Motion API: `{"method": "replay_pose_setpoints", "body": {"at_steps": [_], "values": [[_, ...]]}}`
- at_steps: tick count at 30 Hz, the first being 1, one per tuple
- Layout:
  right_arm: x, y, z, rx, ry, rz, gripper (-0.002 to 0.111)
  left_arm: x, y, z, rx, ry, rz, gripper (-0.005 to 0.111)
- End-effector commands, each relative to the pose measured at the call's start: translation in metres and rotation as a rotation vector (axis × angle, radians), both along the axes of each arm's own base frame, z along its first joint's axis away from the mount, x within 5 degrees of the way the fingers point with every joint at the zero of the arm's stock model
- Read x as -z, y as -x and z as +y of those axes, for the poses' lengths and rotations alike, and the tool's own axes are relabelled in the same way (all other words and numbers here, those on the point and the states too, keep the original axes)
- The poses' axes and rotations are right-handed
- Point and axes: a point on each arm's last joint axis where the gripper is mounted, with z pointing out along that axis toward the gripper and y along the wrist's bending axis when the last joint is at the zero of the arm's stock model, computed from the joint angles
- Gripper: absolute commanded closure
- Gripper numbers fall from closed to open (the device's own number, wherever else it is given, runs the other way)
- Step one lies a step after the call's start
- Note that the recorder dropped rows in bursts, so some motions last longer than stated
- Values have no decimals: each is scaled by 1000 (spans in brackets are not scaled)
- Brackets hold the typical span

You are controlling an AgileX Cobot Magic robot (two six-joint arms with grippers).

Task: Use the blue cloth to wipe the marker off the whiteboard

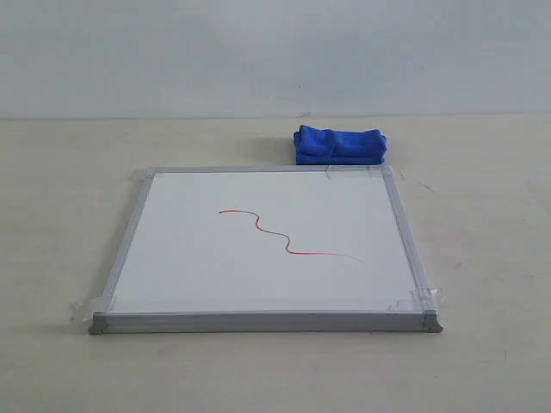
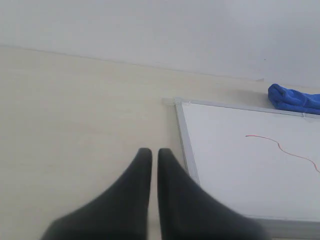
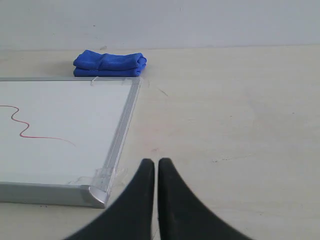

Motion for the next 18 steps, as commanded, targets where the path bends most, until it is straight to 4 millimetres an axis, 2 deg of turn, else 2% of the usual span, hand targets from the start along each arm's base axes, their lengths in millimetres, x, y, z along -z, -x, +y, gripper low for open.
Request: {"method": "replay_pose_setpoints", "body": {"at_steps": [1,12,18], "values": [[-1,0,0,7,2,-8,108,-3,0,0,-4,-7,-21,102],[-2,0,-1,7,7,-19,108,-3,0,0,-4,-7,-21,102],[-14,-2,-2,17,17,-153,108,-3,0,0,-4,-7,-21,102]]}}
